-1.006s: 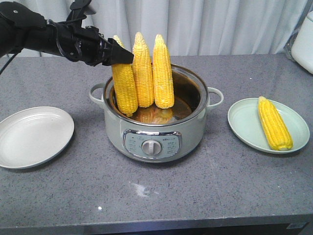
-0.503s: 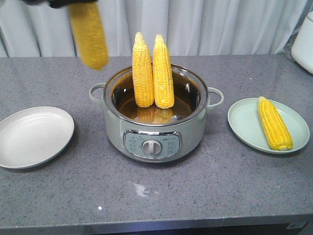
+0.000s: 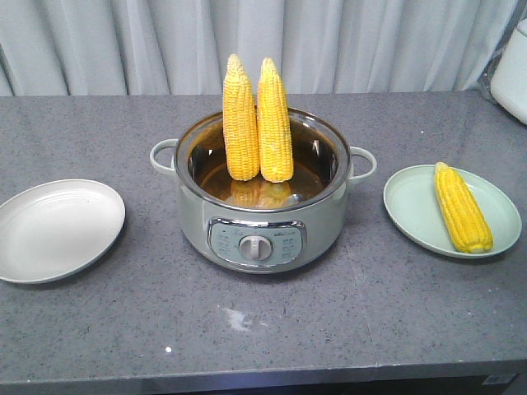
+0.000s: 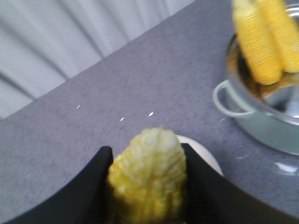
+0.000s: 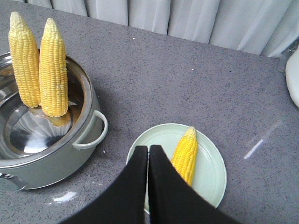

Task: Distribute corn equally
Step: 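Carry the cob with the left gripper down onto the cream plate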

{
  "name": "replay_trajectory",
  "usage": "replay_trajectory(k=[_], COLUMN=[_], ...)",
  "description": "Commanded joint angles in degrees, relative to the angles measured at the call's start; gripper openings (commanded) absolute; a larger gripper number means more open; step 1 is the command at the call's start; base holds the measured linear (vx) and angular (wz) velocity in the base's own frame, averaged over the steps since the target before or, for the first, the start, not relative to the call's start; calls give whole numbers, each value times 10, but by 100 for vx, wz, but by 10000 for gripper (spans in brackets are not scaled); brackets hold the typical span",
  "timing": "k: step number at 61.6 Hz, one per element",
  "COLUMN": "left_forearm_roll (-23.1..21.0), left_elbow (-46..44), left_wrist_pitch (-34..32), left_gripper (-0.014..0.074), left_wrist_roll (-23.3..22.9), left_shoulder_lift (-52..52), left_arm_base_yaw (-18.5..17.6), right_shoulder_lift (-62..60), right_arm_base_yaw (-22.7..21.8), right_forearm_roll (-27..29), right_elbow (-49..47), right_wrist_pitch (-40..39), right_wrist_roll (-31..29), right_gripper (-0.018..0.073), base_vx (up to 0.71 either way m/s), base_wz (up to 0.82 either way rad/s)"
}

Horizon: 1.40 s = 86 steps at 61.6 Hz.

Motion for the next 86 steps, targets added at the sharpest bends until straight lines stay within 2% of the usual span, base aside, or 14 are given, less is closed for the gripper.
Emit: replay_trajectory(k=[1,6,14,21,41,69,86], left_forearm_roll=[66,86,84,84,84,86,86], left_elbow=[24,70,155,208,223,222,222], left_wrist_pitch=[-47,-77,-151,-185,-207,-214,-210], left_gripper=[-8,-8,-8,-8,-8,3,85], left_wrist_roll=[-65,-101,-148,-187,-189,-187,-187], left_shoulder_lift=[1,9,28,55,129,137,137], left_arm_base_yaw=[1,1,1,1,1,1,1], right_shoulder_lift=[-10,-10,-10,-10,-10,-10,-10], right_arm_base_yaw=[-2,-2,-2,-2,-2,-2,-2], right_forearm_roll=[14,19,33,37,36,36,36], right_elbow=[-14,-14,-14,-14,-14,-14,-14], right_wrist_pitch=[-30,-30,-30,-30,-30,-24,-24], right_wrist_roll=[-2,-3,-3,-3,-3,-3,-3], right_gripper=[-8,-8,-8,-8,-8,-8,-8], base_vx=[0,0,0,0,0,0,0], base_wz=[0,0,0,0,0,0,0])
